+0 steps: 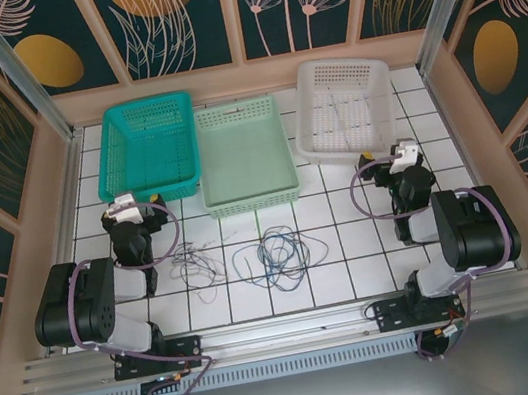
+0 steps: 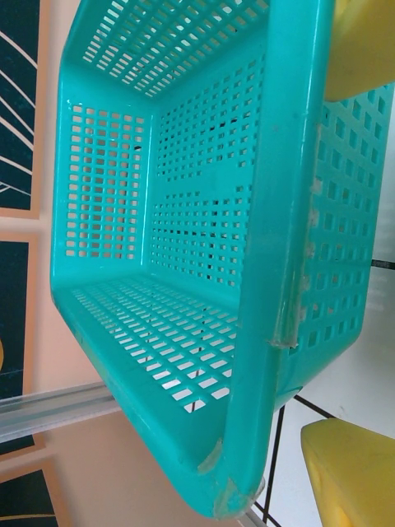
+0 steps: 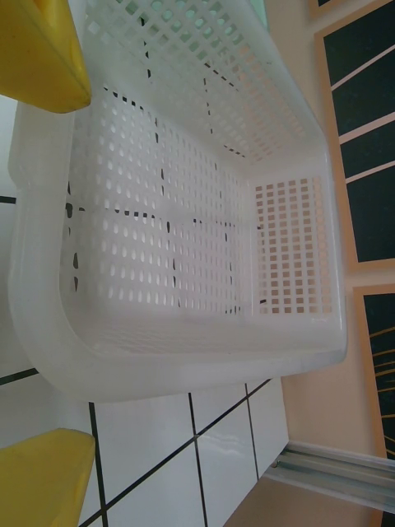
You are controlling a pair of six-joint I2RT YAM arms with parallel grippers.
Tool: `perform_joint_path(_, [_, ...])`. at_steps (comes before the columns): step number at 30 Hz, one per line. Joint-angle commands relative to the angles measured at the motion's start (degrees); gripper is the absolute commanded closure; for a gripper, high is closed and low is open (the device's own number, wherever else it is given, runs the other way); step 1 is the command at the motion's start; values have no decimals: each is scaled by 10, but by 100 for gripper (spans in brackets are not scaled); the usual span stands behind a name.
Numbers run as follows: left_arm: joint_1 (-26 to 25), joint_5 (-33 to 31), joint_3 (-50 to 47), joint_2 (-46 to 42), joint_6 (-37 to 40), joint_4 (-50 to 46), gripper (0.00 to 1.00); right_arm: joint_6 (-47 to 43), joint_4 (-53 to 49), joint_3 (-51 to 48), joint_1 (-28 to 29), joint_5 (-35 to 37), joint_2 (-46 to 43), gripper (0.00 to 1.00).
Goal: Untangle the cables
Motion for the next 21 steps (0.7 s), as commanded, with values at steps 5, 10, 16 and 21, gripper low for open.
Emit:
perform_joint_path(5, [5, -5, 11, 4, 7, 40, 1, 1, 0, 7, -4, -6, 11, 1])
perform_joint_path(10, [5, 25, 13, -12, 18, 25, 1, 1, 0, 7, -5, -6, 10, 1])
perform_joint_path(16, [5, 9, 57, -95, -8, -141, 1, 2, 0, 7, -5, -8, 10, 1])
perform_joint_path(21, [5, 35, 81, -165, -49, -290, 2, -10, -21, 15, -5, -36, -3, 1])
